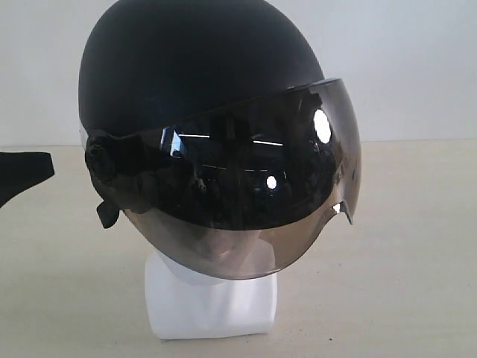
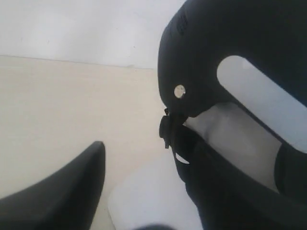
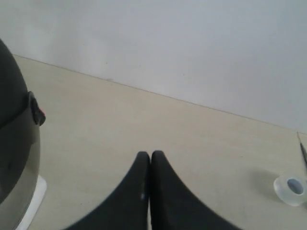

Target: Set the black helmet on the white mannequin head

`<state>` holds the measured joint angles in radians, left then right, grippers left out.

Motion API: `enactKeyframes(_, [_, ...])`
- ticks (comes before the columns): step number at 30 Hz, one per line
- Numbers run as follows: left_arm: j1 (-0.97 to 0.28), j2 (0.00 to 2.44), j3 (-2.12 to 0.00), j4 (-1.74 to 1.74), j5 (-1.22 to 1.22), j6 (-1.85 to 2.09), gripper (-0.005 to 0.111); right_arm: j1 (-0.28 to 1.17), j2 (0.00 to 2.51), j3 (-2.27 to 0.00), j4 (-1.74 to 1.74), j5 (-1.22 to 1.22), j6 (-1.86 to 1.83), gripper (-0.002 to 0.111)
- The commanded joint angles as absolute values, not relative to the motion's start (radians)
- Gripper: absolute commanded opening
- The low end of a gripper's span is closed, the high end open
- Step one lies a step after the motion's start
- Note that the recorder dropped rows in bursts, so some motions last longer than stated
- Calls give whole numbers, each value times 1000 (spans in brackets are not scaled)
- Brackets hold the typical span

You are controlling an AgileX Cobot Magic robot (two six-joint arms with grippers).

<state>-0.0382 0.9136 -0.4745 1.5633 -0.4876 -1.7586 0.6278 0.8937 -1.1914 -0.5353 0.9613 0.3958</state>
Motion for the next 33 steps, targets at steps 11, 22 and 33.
enactKeyframes(11, [-45,1182,-618,1559,-728,-1595,40,626,639,-939,-507,930,446,0])
enactKeyframes(22, [-45,1270,-642,1544,-722,-1536,29,626,639,-939,-510,930,439,0])
enactKeyframes(33, [-45,1346,-695,1522,-698,-1509,4,626,639,-939,-510,932,439,0])
